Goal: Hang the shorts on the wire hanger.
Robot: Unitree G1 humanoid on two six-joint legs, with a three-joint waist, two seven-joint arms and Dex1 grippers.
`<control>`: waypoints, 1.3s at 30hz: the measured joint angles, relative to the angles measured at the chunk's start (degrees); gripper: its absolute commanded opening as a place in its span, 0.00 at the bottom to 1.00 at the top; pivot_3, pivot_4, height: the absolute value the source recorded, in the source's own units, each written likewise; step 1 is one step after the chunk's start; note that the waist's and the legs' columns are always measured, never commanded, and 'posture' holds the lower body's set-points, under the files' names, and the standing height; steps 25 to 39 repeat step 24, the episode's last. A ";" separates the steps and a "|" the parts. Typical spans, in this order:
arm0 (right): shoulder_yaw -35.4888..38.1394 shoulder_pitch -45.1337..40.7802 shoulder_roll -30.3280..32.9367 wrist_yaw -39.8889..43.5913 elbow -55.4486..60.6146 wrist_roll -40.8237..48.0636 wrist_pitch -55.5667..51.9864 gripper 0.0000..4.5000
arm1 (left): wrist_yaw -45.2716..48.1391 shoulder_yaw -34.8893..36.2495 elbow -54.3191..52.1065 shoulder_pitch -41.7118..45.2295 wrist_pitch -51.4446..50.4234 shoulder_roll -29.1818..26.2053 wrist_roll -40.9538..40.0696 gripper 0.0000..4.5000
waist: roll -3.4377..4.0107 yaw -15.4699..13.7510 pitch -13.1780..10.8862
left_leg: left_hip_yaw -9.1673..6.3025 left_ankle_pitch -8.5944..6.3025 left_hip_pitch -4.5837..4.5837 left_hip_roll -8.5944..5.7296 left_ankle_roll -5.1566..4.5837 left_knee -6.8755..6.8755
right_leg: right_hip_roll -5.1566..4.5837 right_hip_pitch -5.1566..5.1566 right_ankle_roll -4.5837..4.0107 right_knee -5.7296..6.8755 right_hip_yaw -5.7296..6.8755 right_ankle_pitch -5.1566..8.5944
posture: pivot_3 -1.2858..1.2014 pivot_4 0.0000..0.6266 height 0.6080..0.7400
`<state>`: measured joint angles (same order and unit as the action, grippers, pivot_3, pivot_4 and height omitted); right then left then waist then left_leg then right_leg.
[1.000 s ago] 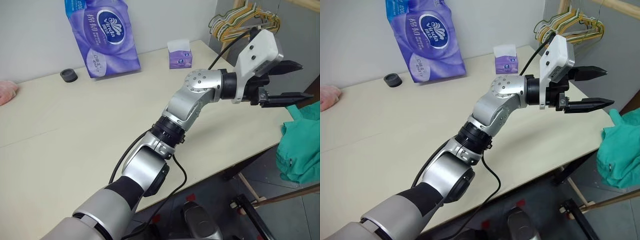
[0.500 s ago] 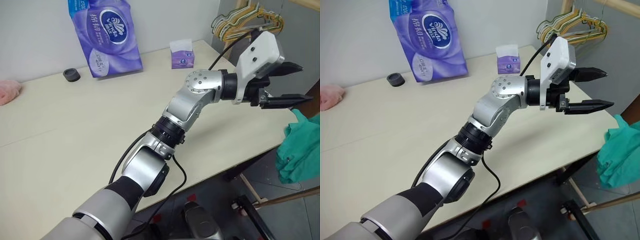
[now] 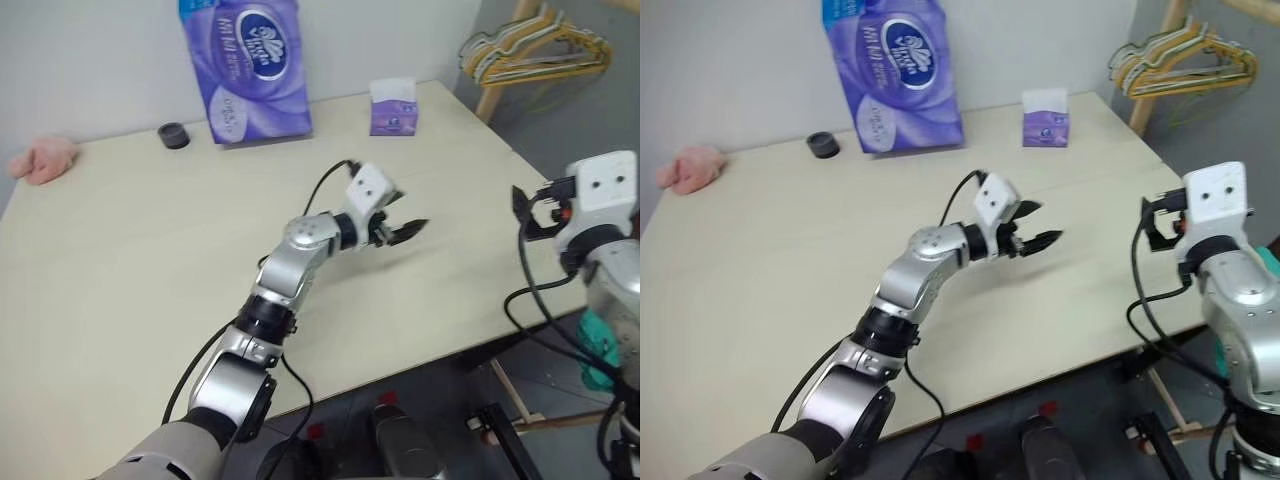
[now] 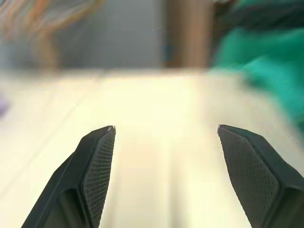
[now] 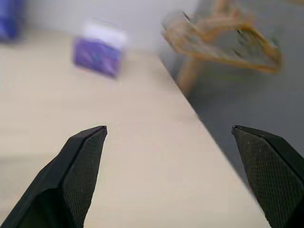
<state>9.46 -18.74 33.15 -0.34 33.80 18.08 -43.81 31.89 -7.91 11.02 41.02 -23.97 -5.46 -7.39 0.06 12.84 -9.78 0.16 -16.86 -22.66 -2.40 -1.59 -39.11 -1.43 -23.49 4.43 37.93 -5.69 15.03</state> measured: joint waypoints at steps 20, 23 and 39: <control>-13.02 6.93 -20.71 8.33 -22.53 -8.64 28.81 1.00 | -33.65 13.82 -14.56 -29.23 6.79 -0.10 10.64 0.81 | -1.56 -10.23 1.50 | -0.30 0.60 -0.11 0.11 0.43 0.06 | 0.04 -0.30 -1.06 0.19 0.59 -0.70 | 0.51 0.15 1.00; -12.95 5.90 -21.34 8.95 -25.19 -9.16 30.75 1.00 | -35.04 15.63 -14.52 -29.04 7.02 0.19 9.75 0.81 | -1.64 -10.82 1.71 | -0.45 0.77 -0.08 0.13 0.53 0.07 | 0.10 -0.23 -1.14 0.21 0.71 -0.82 | 0.52 0.15 1.00; -12.92 5.82 -21.54 9.17 -25.65 -9.23 31.10 1.00 | -35.27 15.99 -14.33 -28.87 7.19 0.17 9.73 0.81 | -1.69 -11.02 1.74 | -0.53 0.81 -0.06 0.13 0.55 0.07 | 0.12 -0.18 -1.16 0.20 0.76 -0.84 | 0.53 0.15 1.00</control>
